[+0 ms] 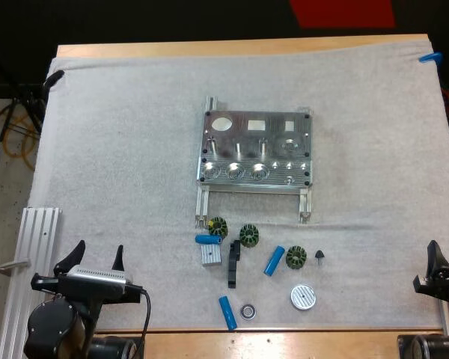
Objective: Load cells from left to right
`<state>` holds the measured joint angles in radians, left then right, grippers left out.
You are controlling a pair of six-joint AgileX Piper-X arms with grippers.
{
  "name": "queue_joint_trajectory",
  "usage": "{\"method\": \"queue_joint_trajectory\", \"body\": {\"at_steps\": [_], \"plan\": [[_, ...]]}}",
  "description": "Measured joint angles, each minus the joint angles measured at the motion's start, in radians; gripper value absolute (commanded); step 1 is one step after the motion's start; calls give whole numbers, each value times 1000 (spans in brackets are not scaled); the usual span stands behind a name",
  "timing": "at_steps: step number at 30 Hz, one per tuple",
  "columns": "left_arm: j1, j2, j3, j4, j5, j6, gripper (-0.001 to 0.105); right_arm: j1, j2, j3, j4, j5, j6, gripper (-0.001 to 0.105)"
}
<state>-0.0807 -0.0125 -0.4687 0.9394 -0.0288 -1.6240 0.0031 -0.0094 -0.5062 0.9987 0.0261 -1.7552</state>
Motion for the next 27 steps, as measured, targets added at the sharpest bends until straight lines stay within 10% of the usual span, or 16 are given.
{"method": "queue_joint_trajectory", "body": {"at_steps": [19, 27], "plan": [[0, 343, -271, 31, 103, 121, 59, 0, 0, 0, 0, -4, 5, 67], [-109, 528, -279, 31, 212, 152, 59, 0, 36, -83, 21, -194, -3, 67]]}}
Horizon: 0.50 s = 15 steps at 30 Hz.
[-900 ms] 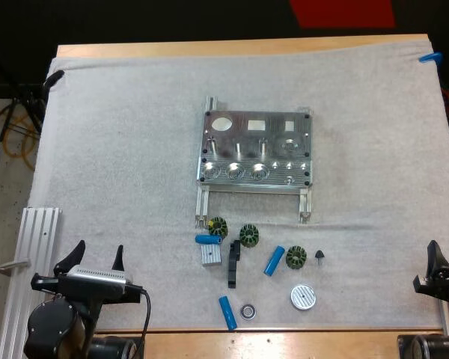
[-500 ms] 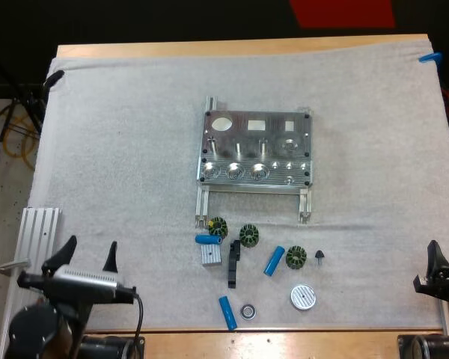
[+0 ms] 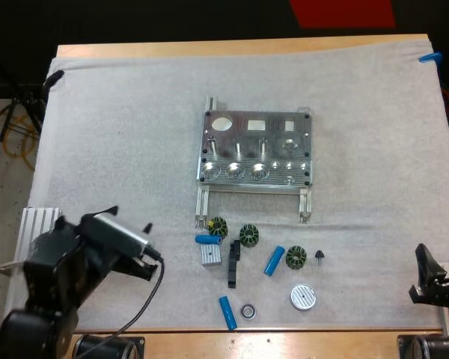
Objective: Load cells from left to right
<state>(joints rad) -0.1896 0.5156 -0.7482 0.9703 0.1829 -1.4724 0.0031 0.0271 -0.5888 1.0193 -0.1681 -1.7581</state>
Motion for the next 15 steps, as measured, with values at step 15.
{"method": "queue_joint_trajectory", "body": {"at_steps": [15], "plan": [[-103, 346, 0, -2, 144, 31, 59, 30, 372, -236, 16, -416, -63, 67]]}}
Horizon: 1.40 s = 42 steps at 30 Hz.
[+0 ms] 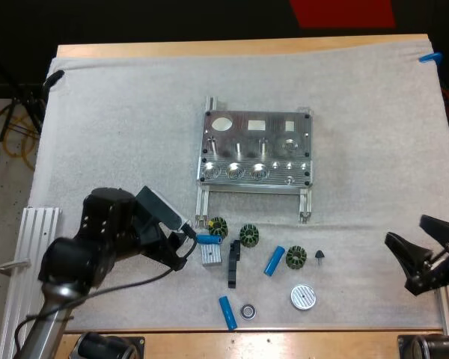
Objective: Load cells from left to right
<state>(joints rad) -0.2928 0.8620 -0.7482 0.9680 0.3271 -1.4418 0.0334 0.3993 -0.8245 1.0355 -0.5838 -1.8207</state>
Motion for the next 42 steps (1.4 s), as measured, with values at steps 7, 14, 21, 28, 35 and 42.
{"method": "queue_joint_trajectory", "body": {"at_steps": [7, 14, 21, 28, 35, 42], "plan": [[0, 160, 0, -3, 18, 6, 59, 129, 102, -1, 0, 7, 0, 67], [0, 324, 0, -62, -132, 6, 59, 263, 141, -1, 0, 103, 26, 67], [0, 429, 0, -151, -168, 166, 56, 331, 141, -1, 0, 171, 49, 67], [-27, 539, 0, -223, -184, 224, 56, 331, 141, -1, 0, 184, 63, 67], [-164, 622, 0, -245, -255, 322, 56, 331, 141, -1, 0, 184, 78, 67], [-240, 659, -3, -273, -383, 331, 54, 331, 141, -1, 0, 184, 112, 67]]}}
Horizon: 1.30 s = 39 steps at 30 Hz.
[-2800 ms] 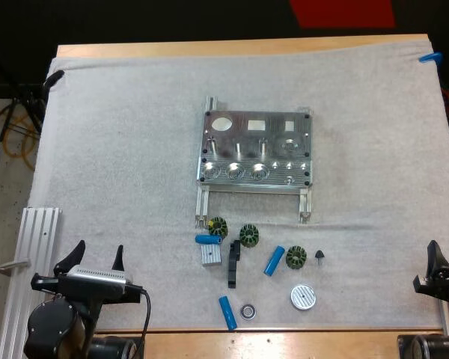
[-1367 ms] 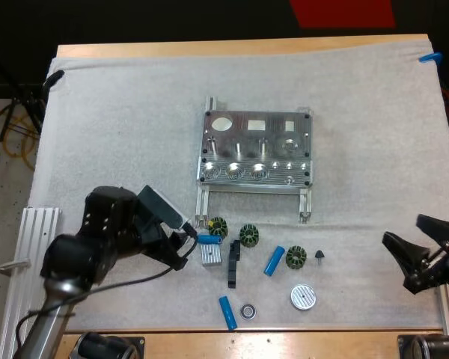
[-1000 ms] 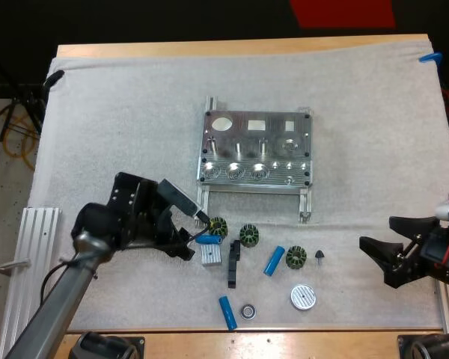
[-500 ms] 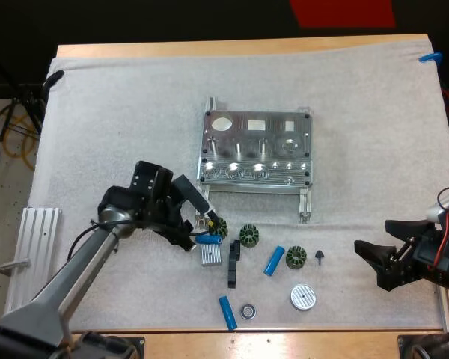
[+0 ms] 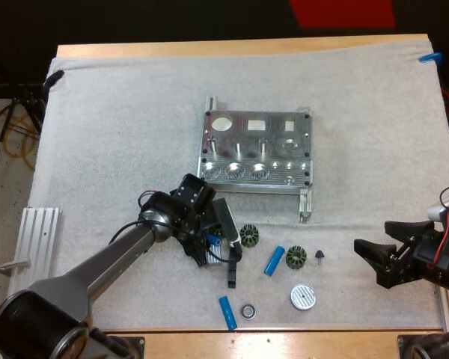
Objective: Load cells from left to right
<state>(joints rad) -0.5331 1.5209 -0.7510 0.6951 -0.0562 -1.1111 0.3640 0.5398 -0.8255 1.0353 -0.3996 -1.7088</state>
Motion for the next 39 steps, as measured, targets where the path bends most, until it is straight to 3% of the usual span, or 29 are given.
{"method": "queue_joint_trajectory", "body": {"at_steps": [7, 9, 14, 27, 32, 34, 39], "plan": [[-16, 0, -7, 25, -10, 0, 35, 0, 0, 0, 0, 6, 2, 67], [-16, 0, -26, 49, 12, 5, 34, 0, 0, 0, 0, 6, 2, 67], [-25, 1, -84, 66, 201, 8, 34, 0, 0, 0, 0, 24, 2, 67], [-25, -11, -99, 115, 254, 11, 32, 0, 0, 0, 0, 29, 2, 67], [-25, -78, -99, 156, 301, 27, 5, 0, 0, 0, 0, 41, 2, 67], [-25, -102, -99, 167, 313, 28, 0, 0, 0, 0, 0, 46, 2, 67], [-25, -161, -99, 172, 316, 35, 0, 0, 0, 0, 0, 48, 2, 67]]}}
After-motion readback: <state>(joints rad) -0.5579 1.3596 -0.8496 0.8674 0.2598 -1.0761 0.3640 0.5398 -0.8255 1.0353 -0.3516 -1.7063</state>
